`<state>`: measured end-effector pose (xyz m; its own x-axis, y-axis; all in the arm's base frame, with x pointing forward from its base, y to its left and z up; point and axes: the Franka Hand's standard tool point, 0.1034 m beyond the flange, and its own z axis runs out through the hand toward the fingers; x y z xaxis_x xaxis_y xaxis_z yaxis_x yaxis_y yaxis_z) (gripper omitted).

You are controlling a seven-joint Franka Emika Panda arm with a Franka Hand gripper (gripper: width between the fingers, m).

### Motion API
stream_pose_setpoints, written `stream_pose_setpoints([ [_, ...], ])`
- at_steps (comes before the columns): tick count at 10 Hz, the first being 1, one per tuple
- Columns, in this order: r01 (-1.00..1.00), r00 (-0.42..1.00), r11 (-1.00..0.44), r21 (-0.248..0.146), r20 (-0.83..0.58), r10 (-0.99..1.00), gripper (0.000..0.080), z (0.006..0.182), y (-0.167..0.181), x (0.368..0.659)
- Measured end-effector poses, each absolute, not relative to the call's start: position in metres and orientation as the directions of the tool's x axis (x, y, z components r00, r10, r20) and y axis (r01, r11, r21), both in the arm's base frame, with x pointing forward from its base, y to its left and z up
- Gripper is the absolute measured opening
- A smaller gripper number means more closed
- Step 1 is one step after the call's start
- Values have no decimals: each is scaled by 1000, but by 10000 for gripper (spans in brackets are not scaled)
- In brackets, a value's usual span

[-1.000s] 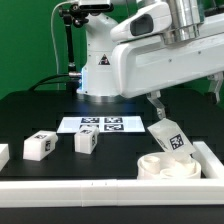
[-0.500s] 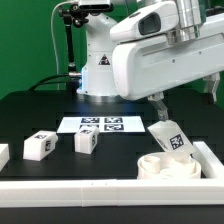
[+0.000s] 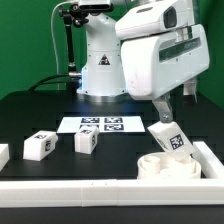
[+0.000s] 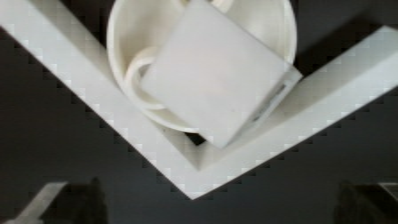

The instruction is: Assemble stool

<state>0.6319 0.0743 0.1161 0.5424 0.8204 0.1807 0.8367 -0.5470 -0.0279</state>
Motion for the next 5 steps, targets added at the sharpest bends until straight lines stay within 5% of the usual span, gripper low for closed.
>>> stream_pose_setpoints([
  [5, 987, 130, -143, 80, 143, 981, 649, 112, 66, 631],
])
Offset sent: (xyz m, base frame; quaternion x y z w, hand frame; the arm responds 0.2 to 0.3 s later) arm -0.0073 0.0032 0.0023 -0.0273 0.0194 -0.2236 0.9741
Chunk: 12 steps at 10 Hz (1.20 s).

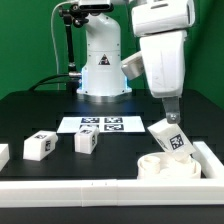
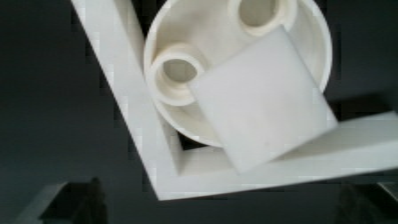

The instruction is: Assemble stool

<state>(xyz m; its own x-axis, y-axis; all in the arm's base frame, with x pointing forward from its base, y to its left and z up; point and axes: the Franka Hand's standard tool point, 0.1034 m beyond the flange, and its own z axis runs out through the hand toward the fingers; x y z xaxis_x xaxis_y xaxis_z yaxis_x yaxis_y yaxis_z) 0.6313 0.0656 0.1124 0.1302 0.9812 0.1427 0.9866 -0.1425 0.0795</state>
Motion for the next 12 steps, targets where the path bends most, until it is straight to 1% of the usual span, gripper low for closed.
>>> stream_pose_setpoints([
  [1, 994, 51, -63, 88, 132, 990, 649, 111, 63, 630],
  [2, 994, -61, 51, 93, 110, 992, 649, 106, 59, 626],
  [5, 975, -206, 199, 102, 70, 976, 649, 105, 52, 625],
  [7, 975, -208, 200, 99, 70, 976, 649, 103, 53, 623],
  [9, 975, -209, 203, 87, 73, 975, 649, 94, 54, 613],
  [12, 977, -203, 198, 75, 79, 976, 649, 87, 58, 610],
])
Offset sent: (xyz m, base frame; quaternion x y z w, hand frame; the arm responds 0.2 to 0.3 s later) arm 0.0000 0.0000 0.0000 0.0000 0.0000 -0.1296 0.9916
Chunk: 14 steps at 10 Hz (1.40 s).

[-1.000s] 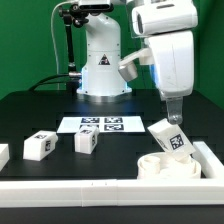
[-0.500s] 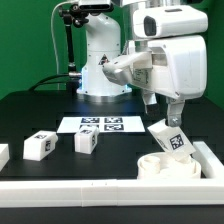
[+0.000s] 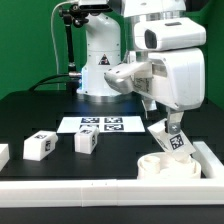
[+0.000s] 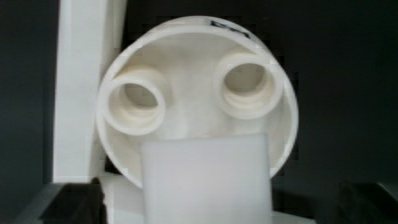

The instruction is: Assemble stool

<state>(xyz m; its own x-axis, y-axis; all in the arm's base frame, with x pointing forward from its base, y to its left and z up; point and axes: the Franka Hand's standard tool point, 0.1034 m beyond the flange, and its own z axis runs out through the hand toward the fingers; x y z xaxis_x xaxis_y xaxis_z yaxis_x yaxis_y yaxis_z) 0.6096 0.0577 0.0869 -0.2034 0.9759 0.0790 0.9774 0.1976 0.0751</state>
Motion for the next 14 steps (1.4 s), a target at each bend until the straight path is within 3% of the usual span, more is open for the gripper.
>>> stream_pose_setpoints([
  [1, 978, -199, 193, 72, 83, 976, 649, 85, 61, 609],
  [3, 980, -191, 185, 68, 91, 977, 425, 83, 70, 608],
  [4, 981, -188, 182, 67, 94, 978, 425, 82, 73, 608],
  [5, 981, -188, 182, 67, 95, 978, 340, 82, 73, 609],
  [9, 987, -152, 146, 61, 97, 984, 340, 82, 72, 610],
  [14, 931, 364, -364, -20, 111, 925, 341, 83, 94, 616],
])
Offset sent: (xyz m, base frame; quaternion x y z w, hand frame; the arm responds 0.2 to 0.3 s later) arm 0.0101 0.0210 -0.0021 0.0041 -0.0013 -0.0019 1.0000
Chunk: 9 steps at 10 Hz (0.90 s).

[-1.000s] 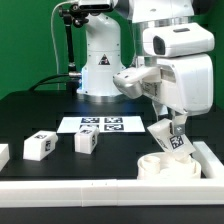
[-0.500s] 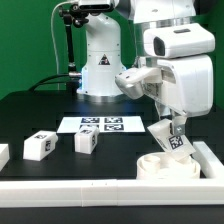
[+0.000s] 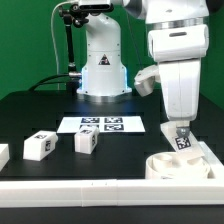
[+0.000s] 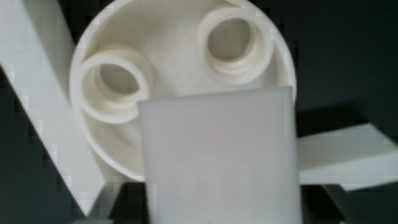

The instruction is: Assemble stool

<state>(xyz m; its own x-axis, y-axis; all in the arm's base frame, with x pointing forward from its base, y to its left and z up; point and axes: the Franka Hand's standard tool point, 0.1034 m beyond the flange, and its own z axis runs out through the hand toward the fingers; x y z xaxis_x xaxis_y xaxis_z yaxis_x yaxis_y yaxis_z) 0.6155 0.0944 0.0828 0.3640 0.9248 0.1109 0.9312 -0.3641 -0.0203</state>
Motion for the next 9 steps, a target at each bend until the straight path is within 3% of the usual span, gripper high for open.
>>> stream_pose_setpoints([
  [4, 715, 698, -697, -58, 102, 708, 341, 85, 106, 621],
  [9, 441, 897, -893, -90, 85, 434, 341, 84, 112, 627],
])
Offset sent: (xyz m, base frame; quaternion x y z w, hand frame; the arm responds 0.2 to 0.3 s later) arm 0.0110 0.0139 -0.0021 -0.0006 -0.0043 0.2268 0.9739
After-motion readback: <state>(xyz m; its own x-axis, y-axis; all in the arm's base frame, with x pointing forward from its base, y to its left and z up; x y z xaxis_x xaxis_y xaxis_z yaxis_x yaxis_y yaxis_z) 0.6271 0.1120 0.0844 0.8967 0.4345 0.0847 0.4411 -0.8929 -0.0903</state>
